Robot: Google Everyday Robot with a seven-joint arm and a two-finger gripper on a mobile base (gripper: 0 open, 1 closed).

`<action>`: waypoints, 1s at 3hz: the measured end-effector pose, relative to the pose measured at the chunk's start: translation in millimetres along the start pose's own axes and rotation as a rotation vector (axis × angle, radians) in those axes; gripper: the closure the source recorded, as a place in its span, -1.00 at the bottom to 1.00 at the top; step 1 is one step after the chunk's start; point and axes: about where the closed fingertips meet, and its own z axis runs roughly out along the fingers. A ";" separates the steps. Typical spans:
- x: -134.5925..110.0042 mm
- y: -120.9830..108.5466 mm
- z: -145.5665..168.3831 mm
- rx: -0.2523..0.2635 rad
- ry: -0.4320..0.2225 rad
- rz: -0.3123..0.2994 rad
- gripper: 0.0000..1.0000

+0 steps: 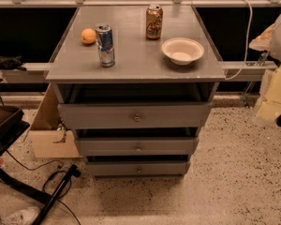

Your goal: Open top drawer

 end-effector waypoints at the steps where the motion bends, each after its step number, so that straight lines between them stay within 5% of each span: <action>1: 0.0 0.0 0.0 0.000 0.000 0.000 -1.00; 2: -12.9 -9.1 27.0 0.023 0.015 -0.015 -1.00; 3: -19.4 -18.6 88.0 0.016 0.033 -0.028 -1.00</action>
Offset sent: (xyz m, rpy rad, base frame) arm 0.0569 0.0386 -0.0658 -0.0676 -0.0392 0.0184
